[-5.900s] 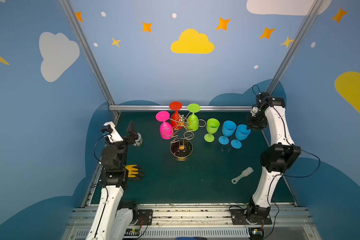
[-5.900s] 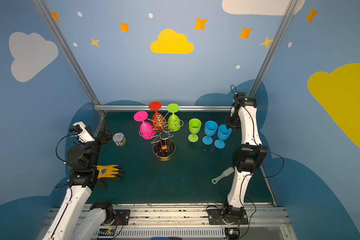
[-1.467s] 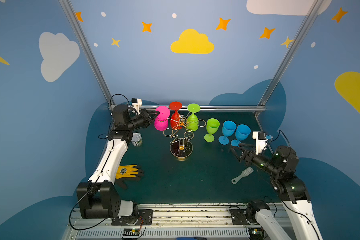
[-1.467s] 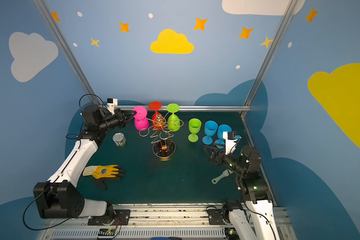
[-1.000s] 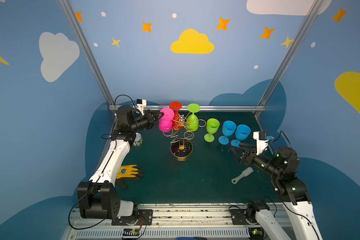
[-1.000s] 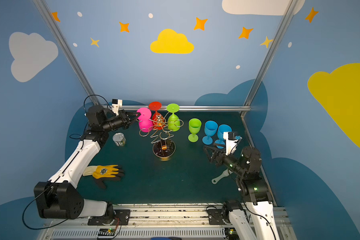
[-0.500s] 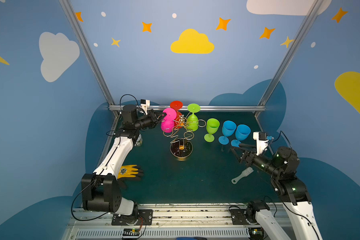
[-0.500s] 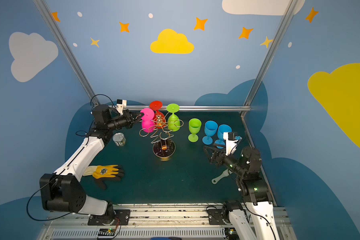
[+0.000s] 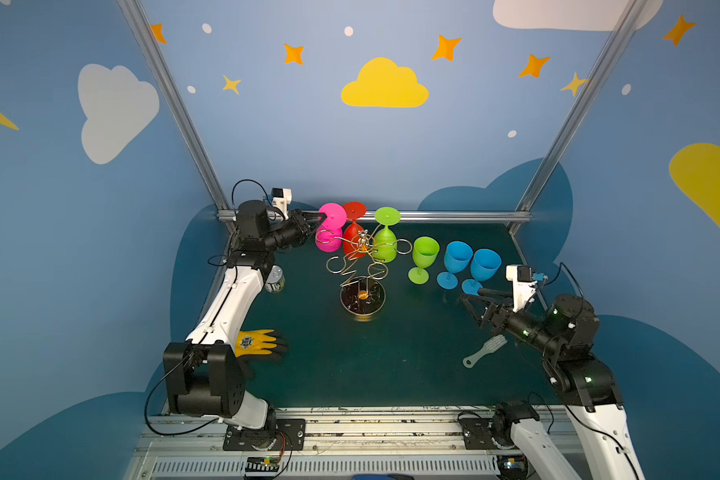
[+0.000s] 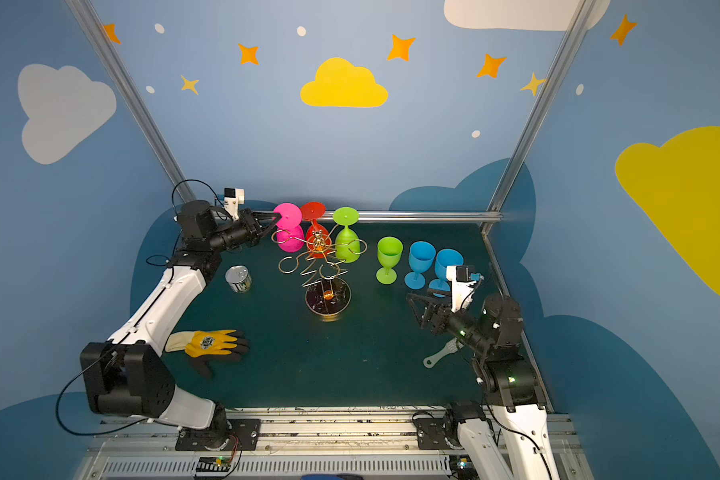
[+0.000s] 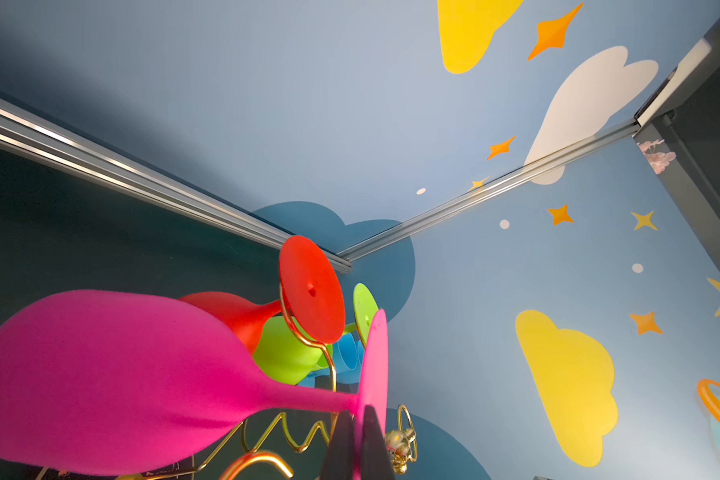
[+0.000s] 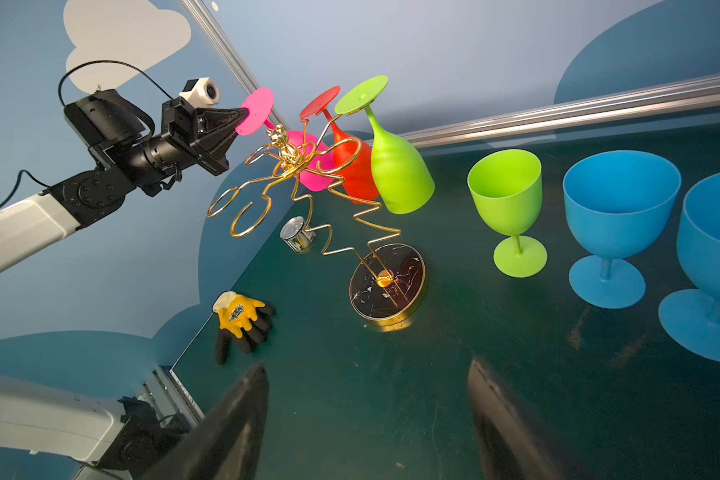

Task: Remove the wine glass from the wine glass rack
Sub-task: 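Pull the magenta glass off the rack hook with the left gripper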

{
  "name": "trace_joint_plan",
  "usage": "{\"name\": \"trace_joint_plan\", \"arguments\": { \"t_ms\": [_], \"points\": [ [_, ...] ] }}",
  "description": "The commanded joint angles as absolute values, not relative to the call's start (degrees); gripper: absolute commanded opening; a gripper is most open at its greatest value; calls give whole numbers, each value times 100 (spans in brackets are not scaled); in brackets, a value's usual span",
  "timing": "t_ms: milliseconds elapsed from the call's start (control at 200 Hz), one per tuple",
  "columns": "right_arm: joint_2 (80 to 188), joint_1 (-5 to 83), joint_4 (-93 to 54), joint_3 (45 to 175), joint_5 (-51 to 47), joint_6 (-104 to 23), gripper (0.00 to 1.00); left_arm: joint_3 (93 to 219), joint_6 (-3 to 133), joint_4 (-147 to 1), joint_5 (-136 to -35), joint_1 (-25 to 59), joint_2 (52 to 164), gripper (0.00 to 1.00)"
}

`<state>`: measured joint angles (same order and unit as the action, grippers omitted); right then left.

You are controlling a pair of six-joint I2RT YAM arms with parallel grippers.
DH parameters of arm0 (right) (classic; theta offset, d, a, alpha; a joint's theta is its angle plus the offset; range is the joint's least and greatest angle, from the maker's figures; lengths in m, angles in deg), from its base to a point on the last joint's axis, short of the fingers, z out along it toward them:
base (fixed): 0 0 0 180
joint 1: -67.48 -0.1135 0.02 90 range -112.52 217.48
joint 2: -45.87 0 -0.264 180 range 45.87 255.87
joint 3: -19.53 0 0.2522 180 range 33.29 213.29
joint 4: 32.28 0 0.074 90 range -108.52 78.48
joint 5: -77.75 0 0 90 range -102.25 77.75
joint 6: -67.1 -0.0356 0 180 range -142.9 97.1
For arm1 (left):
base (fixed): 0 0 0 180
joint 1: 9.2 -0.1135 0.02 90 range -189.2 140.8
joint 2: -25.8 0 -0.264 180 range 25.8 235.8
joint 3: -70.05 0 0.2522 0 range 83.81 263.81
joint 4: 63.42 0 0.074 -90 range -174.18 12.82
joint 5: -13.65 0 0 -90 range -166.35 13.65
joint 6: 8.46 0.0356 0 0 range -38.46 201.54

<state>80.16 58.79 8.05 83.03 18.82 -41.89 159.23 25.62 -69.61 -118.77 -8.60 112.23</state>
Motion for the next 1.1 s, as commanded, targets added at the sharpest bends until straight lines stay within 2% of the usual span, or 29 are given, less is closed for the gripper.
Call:
{"name": "trace_joint_plan", "arguments": {
  "t_ms": [0, 275, 491, 586, 751, 886, 1096],
  "points": [
    [7962, 5860, 853, 8444, 1846, -4082, 75, 15899, 2531, -6744, -11876, -1025, 11223, 3],
    [8070, 5856, 901, 8514, 1782, -3917, 75, 15600, 2162, -6422, -12070, -1804, 10787, 3],
    [8298, 5854, 723, 8594, 1856, -3798, 75, 15428, 813, -5285, -12516, -2405, 10230, 3],
    [8387, 5849, 569, 8635, 1903, -3820, 75, 15653, 722, -5318, -12628, -2464, 9899, 3],
    [8555, 5750, 548, 8901, 1776, -3670, 75, 16320, 1344, -6146, -12687, -2476, 9271, 3],
    [8610, 5535, 186, 9075, 1727, -3605, 75, 16617, 1050, -6025, -12998, -2376, 9134, 3],
    [9063, 4885, -631, 9675, 1674, -3449, 75, 16929, 576, -5698, -13335, -1454, 9352, 3]
  ]
}}
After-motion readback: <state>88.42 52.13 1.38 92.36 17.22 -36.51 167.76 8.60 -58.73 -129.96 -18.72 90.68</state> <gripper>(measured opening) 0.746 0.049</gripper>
